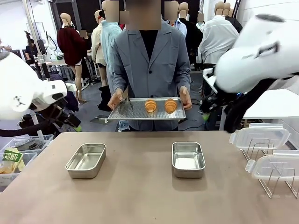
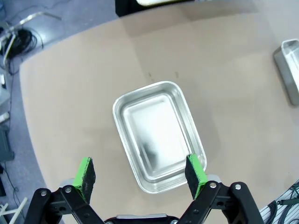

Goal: Place the bread in airtight containers.
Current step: Lift both Airtight Container, then once an object is inside an Airtight Container , place the container in the center of the table.

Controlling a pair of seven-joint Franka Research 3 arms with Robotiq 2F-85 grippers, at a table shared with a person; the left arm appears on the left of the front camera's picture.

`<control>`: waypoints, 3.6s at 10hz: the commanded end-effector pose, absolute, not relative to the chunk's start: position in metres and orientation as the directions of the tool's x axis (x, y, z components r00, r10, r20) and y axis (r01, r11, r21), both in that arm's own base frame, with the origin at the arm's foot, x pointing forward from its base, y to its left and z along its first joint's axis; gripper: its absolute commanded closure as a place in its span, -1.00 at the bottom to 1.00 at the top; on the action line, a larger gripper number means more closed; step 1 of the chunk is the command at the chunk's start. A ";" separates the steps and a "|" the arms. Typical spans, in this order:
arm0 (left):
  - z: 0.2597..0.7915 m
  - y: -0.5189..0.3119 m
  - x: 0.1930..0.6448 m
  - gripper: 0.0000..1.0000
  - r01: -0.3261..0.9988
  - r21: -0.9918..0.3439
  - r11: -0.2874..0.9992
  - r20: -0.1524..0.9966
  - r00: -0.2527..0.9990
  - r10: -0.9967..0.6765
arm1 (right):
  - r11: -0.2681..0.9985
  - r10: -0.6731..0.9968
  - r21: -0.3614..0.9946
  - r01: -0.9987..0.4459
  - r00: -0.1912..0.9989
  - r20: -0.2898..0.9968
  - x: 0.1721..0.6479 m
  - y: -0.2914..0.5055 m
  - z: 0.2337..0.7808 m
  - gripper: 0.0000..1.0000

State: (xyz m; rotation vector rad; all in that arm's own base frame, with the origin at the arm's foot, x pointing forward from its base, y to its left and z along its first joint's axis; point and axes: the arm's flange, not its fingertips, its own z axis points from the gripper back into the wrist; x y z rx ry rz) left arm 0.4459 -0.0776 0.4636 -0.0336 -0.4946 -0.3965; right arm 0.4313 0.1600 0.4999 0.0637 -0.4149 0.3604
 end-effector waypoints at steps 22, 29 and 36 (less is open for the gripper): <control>0.341 -0.071 0.523 0.60 0.205 -0.040 0.978 0.049 0.978 -0.203 | 0.992 0.108 -0.079 -0.099 0.988 0.114 0.507 0.213 0.318 0.53; 0.335 -0.073 0.524 1.00 0.202 -0.055 0.978 0.031 0.979 -0.200 | 0.997 0.030 -0.068 -0.023 0.995 0.096 0.517 0.208 0.308 1.00; 0.329 -0.073 0.524 1.00 0.221 -0.041 0.974 0.029 0.975 -0.220 | 0.998 0.046 -0.038 -0.043 0.995 0.084 0.512 0.203 0.315 1.00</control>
